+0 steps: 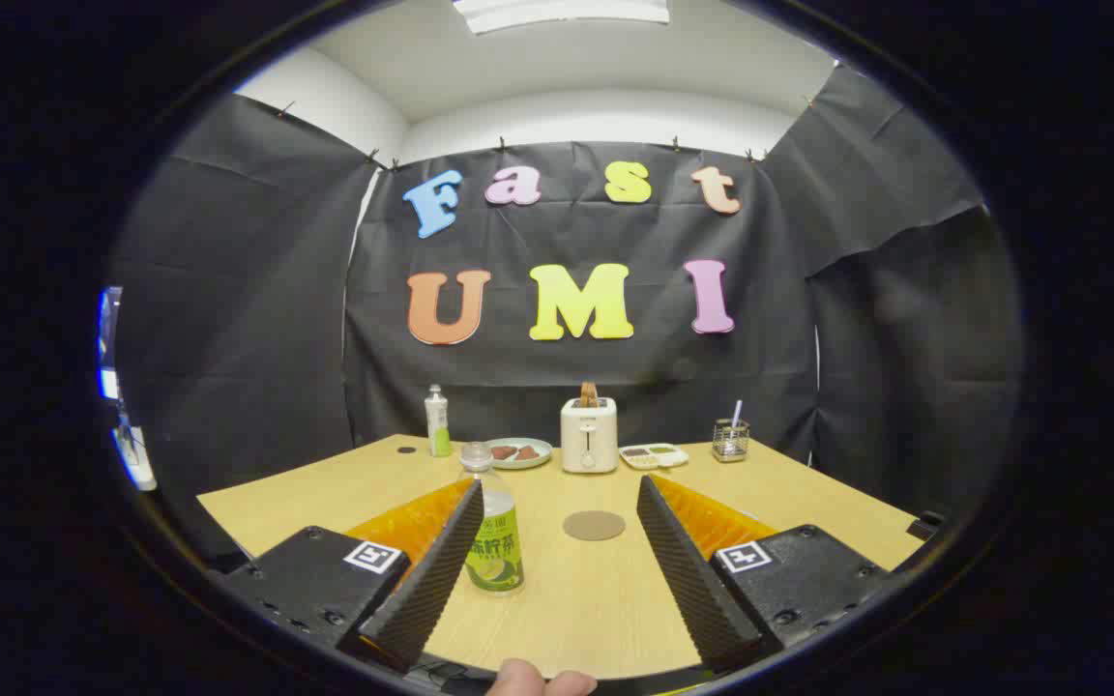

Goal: Take the bottle from table, then pour the juice into the cup, finally place the bottle on the coaster

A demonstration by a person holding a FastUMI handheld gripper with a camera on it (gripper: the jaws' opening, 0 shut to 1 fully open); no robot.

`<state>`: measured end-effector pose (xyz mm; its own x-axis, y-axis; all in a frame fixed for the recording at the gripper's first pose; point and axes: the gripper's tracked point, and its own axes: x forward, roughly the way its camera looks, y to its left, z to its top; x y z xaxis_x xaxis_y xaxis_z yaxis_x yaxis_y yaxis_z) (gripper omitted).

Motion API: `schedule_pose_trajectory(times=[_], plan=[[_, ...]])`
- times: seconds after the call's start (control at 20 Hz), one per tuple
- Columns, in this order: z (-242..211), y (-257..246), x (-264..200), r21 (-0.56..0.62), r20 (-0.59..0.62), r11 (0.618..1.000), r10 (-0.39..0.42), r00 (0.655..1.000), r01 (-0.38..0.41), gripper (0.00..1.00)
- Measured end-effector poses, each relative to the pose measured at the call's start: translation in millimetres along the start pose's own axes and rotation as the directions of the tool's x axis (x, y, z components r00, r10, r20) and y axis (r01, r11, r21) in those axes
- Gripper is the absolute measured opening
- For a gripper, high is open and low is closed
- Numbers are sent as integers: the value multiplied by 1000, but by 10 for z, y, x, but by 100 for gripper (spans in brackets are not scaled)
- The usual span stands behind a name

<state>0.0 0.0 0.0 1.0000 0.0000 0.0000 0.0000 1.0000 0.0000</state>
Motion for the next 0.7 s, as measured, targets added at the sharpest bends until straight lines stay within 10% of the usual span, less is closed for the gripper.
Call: schedule_pose_trajectory(times=[0.7], plan=[[-56,23,29,6,-13,1000,8,1000,-8,100]])
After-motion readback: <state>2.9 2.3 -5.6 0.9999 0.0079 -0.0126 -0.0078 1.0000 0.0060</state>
